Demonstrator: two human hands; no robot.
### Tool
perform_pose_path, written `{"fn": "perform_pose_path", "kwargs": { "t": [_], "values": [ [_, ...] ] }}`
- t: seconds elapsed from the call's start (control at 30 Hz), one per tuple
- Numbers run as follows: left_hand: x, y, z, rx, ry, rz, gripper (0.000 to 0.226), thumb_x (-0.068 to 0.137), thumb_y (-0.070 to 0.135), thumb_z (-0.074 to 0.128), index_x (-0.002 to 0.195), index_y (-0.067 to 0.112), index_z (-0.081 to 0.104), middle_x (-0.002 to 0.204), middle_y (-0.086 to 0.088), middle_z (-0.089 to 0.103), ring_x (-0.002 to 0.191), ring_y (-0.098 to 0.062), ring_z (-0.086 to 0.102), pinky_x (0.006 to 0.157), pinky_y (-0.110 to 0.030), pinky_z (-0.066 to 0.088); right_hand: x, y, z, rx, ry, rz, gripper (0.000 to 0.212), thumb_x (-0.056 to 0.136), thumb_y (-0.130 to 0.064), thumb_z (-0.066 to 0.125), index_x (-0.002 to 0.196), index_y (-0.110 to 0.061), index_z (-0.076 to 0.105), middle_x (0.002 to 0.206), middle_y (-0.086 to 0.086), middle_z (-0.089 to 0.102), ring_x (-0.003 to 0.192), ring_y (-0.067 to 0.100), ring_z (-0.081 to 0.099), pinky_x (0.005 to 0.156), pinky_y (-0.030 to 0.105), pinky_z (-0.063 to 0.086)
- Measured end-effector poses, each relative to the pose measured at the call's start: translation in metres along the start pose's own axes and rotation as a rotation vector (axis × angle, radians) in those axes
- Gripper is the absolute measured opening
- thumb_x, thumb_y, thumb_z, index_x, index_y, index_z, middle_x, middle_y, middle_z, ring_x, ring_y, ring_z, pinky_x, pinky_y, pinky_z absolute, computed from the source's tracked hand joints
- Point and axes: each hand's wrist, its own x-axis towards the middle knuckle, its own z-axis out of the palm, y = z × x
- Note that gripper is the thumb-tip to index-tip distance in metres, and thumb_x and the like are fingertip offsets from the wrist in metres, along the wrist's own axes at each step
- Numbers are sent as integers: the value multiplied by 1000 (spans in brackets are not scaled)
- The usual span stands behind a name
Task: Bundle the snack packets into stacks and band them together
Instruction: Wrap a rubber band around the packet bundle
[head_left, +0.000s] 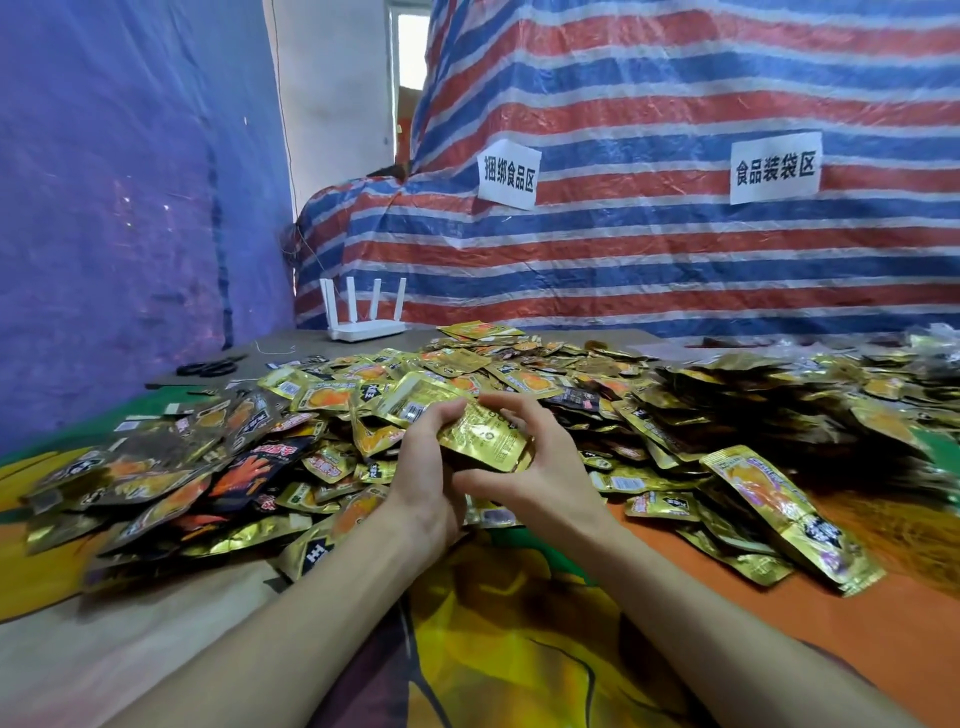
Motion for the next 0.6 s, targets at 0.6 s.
{"fn": "perform_pose_path", "kwargs": {
  "t": [0.6],
  "values": [
    [-2, -20, 21, 491, 89, 50, 85, 54, 43, 90, 126, 8, 60, 100, -8, 77, 82, -18, 75, 62, -27, 57, 22, -22, -69, -451, -98, 85, 71, 66, -35, 89, 117, -26, 41, 97, -4, 63, 75, 10, 66, 56, 21, 53]
  ]
}}
